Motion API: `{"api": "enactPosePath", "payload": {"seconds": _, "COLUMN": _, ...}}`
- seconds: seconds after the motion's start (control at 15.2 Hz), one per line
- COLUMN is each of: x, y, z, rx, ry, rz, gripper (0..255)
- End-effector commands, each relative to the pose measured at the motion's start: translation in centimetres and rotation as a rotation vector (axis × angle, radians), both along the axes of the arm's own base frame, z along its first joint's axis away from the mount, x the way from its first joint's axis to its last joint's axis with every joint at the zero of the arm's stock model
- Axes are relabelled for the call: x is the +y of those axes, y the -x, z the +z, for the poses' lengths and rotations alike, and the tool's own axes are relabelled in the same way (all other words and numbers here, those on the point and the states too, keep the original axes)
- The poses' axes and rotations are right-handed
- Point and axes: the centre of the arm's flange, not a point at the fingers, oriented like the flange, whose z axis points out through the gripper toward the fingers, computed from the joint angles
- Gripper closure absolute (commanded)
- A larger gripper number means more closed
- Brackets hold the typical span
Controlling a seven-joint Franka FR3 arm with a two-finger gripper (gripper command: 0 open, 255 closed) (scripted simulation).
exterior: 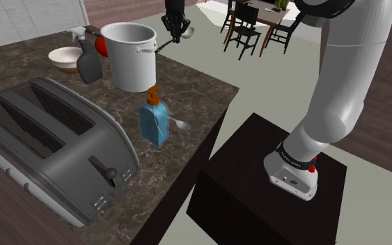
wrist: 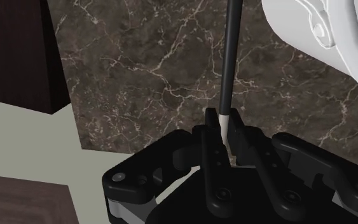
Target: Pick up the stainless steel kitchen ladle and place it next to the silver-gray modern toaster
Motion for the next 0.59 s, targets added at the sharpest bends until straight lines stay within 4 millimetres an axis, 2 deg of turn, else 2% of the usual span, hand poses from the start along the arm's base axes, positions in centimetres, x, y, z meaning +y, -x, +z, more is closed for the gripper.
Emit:
{"api": "enactPosePath", "payload": {"seconds": 0.0, "x": -0.1, "y": 0.0, "z": 1.0, "rx": 0.001, "ry": 0.000, "rz": 0.000, "gripper": 255}}
{"api": "enactPosePath", "payload": {"seconds": 0.53, "x": -0.1, "y": 0.0, "z": 5.2, "rx": 0.001, "ry": 0.000, "rz": 0.000, "gripper": 255}}
